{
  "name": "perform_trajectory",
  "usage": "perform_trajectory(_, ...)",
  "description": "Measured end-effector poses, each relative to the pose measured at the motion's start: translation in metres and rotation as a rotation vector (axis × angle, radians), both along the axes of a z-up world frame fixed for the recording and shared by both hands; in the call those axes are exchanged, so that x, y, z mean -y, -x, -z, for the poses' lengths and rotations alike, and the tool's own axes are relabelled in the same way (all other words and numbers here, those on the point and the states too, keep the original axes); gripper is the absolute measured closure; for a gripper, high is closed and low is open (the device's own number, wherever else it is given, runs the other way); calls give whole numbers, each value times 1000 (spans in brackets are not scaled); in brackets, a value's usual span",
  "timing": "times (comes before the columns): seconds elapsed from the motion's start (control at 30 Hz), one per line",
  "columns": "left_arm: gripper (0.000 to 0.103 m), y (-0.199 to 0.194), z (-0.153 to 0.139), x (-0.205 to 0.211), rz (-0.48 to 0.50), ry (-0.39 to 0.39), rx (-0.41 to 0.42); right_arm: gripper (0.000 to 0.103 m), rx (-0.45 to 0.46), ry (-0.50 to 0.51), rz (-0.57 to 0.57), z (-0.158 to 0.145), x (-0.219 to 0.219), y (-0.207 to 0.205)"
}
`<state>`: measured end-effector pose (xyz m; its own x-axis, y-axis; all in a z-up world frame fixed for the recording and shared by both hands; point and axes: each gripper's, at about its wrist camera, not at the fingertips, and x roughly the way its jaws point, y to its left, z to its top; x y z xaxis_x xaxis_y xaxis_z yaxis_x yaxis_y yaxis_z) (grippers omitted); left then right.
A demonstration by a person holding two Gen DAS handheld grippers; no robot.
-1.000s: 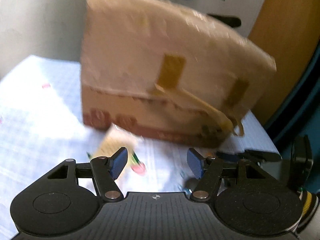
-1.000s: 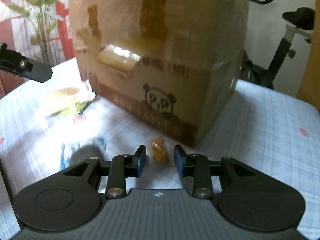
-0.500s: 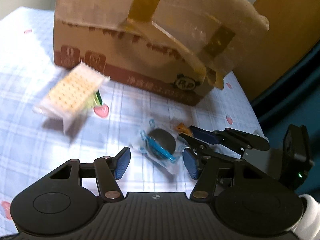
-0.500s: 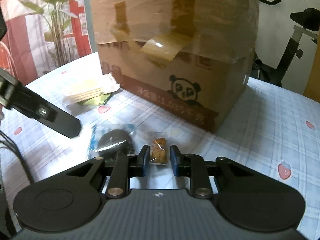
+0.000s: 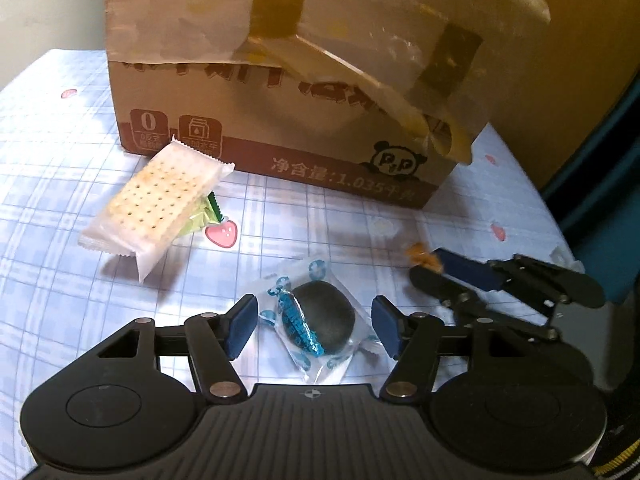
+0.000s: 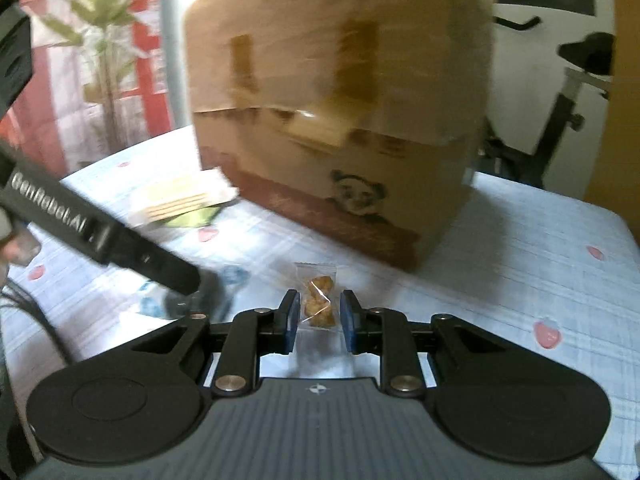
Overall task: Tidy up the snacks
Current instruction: 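Lower both tools to the table and close the right tool on the peanut pack, then grasp the dark round candy with the left tool while the right tool holds the peanut pack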
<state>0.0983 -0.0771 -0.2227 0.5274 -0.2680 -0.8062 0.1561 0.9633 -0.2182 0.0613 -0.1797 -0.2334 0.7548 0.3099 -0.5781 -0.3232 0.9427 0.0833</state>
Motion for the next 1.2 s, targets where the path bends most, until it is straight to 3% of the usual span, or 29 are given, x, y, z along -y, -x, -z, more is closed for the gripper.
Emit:
perform_trajectory(0.43, 33, -3, 25, 23, 52, -154, 51, 79, 9, -58, 60, 4, 17, 2)
perform_trajectory(0.47, 35, -2, 25, 24, 57, -166, 56, 79, 7, -64, 59, 4, 17, 2)
perform_trajectory(0.53, 49, -1, 25, 23, 68, -181, 68, 79, -3, -69, 51, 4, 18, 0)
perform_trajectory(0.57, 51, 0, 24, 22, 77, -185, 75, 79, -10, -69, 46, 5, 18, 0)
perform_trajectory(1.2, 53, 8, 22, 18, 112, -158, 87, 79, -4, -97, 54, 4, 21, 1)
